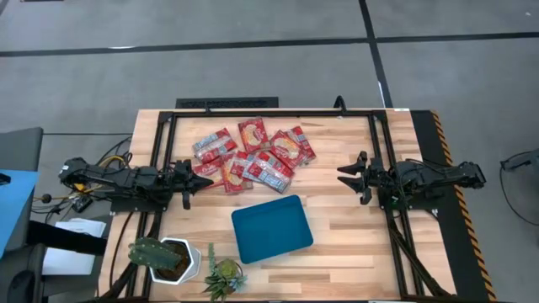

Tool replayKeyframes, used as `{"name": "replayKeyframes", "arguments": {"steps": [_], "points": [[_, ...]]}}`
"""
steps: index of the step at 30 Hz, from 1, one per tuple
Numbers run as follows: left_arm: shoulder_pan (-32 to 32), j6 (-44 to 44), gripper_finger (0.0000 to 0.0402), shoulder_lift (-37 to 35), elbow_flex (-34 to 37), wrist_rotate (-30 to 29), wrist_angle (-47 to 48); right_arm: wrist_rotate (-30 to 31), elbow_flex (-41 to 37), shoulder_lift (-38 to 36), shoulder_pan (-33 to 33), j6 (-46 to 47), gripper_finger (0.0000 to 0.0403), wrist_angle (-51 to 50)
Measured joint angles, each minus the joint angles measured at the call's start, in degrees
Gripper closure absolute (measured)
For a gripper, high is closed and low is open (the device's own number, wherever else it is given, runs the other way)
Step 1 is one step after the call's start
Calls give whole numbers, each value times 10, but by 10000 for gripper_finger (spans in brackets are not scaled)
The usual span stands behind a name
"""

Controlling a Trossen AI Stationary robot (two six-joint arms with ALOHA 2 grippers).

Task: Sort popcorn bags into baskets

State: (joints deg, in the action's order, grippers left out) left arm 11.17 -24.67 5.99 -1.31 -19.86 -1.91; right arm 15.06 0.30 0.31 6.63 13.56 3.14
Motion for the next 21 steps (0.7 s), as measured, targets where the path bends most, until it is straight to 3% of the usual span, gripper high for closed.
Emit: {"name": "replayKeyframes", "arguments": {"steps": [16,21], "points": [[0,-3,400,0,0,-9,-4,0,0,0,0,0,221,0],[0,-103,400,0,0,-29,-4,0,0,0,0,0,216,0]]}}
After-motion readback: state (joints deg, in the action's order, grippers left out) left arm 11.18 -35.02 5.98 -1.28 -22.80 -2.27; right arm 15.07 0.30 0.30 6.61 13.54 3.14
